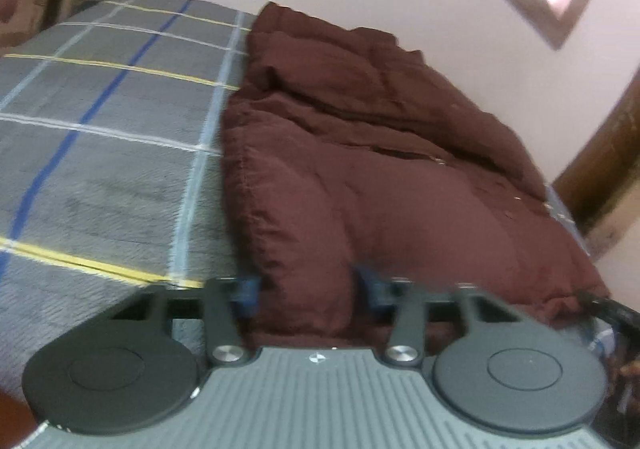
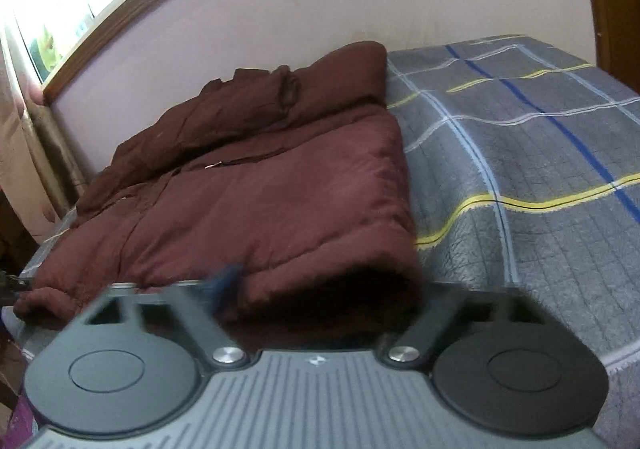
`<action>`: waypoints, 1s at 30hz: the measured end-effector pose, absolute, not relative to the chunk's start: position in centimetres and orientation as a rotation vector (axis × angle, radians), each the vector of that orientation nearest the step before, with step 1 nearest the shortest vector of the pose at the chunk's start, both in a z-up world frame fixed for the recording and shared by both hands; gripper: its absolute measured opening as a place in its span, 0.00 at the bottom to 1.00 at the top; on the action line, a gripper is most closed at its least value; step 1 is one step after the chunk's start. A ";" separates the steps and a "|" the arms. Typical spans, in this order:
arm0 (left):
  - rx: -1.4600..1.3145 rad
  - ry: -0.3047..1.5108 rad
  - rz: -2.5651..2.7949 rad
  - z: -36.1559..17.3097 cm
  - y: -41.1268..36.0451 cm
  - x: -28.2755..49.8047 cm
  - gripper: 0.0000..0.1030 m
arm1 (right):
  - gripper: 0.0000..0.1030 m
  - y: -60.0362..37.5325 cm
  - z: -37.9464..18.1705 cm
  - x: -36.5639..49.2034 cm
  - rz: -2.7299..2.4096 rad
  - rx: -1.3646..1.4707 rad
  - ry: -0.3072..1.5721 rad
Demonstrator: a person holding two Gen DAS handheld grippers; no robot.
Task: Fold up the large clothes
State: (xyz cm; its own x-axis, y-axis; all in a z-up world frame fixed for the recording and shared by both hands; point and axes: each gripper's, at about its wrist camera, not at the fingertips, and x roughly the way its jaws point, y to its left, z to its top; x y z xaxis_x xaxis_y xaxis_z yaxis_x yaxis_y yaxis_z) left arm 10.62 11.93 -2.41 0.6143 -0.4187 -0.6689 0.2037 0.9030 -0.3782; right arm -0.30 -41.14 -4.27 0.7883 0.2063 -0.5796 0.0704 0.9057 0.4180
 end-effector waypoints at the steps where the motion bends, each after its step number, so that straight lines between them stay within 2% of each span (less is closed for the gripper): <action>1: -0.291 0.828 -0.363 -2.5 12.0 10.6 0.32 | 0.37 -41.2 -4.2 -0.2 0.077 0.446 0.665; 3: -0.277 0.811 -0.359 -2.6 12.1 10.4 0.31 | 0.19 -41.2 -3.7 -0.1 0.088 0.438 0.654; 5: -0.270 0.799 -0.365 -2.5 12.2 10.0 0.31 | 0.18 -41.7 -3.2 -0.3 0.104 0.472 0.646; 6: -0.263 0.795 -0.364 -2.4 12.4 10.1 0.34 | 0.18 -42.1 -3.2 -0.3 0.112 0.484 0.647; 8: -0.238 0.786 -0.355 -2.5 12.4 9.9 0.46 | 0.22 -42.5 -3.4 -0.2 0.124 0.494 0.660; 9: -0.232 0.795 -0.347 -2.6 12.4 10.0 0.60 | 0.22 -42.8 -3.6 -0.1 0.130 0.531 0.667; 10: -0.241 0.805 -0.356 -2.8 12.5 10.3 0.70 | 0.22 -43.1 -3.8 0.1 0.137 0.565 0.663; 12: -0.266 0.809 -0.385 -2.8 12.5 10.5 0.79 | 0.23 -43.6 -4.3 0.3 0.142 0.623 0.643; 14: -0.253 0.811 -0.381 -2.8 11.8 10.6 0.79 | 0.23 -43.7 -4.7 0.6 0.141 0.667 0.620; 15: -0.242 0.808 -0.380 -2.8 11.4 10.7 0.63 | 0.20 -43.5 -4.9 0.9 0.122 0.652 0.629; 16: -0.239 0.813 -0.382 -2.8 11.2 10.7 0.34 | 0.17 -43.2 -5.1 1.2 0.107 0.640 0.641; 18: -0.275 0.818 -0.358 -2.5 11.4 10.8 0.22 | 0.11 -42.9 -5.2 1.2 0.102 0.653 0.630; 22: -0.280 0.765 -0.324 -0.7 11.5 9.8 0.17 | 0.09 -43.0 -3.5 -0.5 0.134 0.709 0.560; 30: -0.277 0.711 -0.326 2.0 12.8 5.9 0.15 | 0.09 -41.3 -0.9 -4.5 0.221 0.825 0.495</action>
